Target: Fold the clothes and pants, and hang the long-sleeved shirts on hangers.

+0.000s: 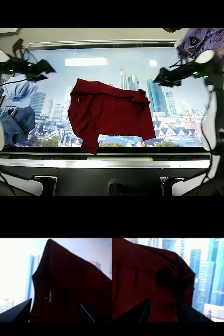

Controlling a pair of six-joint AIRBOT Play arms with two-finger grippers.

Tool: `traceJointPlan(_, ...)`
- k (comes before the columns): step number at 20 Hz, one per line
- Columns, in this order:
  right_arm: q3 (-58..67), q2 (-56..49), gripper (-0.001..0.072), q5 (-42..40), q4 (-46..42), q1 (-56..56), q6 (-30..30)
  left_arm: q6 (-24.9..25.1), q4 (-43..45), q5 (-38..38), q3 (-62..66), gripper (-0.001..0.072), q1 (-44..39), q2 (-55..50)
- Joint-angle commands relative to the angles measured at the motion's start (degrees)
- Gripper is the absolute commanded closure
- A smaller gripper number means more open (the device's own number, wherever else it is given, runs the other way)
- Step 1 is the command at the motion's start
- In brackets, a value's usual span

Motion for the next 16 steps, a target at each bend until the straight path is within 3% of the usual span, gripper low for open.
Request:
traceJointPlan(1, -3.67, 8.33, 0.0325, 5.6, 0.59, -6.12, -5.49, -0.57, 3.67, -6.67, -8.09, 0.0098, 3.56, 8.79)
traceJointPlan(5, -31.71, 18.58, 0.0321, 4.44, 2.58, -13.68, -8.33, -0.22, 4.46, 2.03, -41.88, 0.0098, 5.77, 27.52)
traceJointPlan(9, -57.51, 26.43, 0.0321, -3.1, 1.55, -14.45, -13.31, -0.66, 4.5, 8.79, -67.89, 0.0099, 5.97, 42.34)
traceJointPlan(12, -65.79, 26.69, 0.0317, -8.96, 1.95, -14.49, -14.84, -0.63, 4.52, 9.62, -74.05, 0.01, 5.97, 45.05)
traceJointPlan(13, -67.12, 26.69, 0.0213, -10.43, 2.62, -14.49, -15.74, -0.63, 4.5, 9.64, -74.1, 0.01, 5.97, 44.87)
traceJointPlan(14, -68.15, 26.69, 0.0165, -11.56, 3.8, -14.49, -17.16, -0.63, 4.48, 9.94, -74.07, 0.0101, 5.97, 44.87)
traceJointPlan(16, -69.66, 26.4, 0.0166, -14.4, 6.51, -14.49, -19.19, -0.63, 4.48, 10.84, -74.07, 0.0101, 5.97, 44.85)
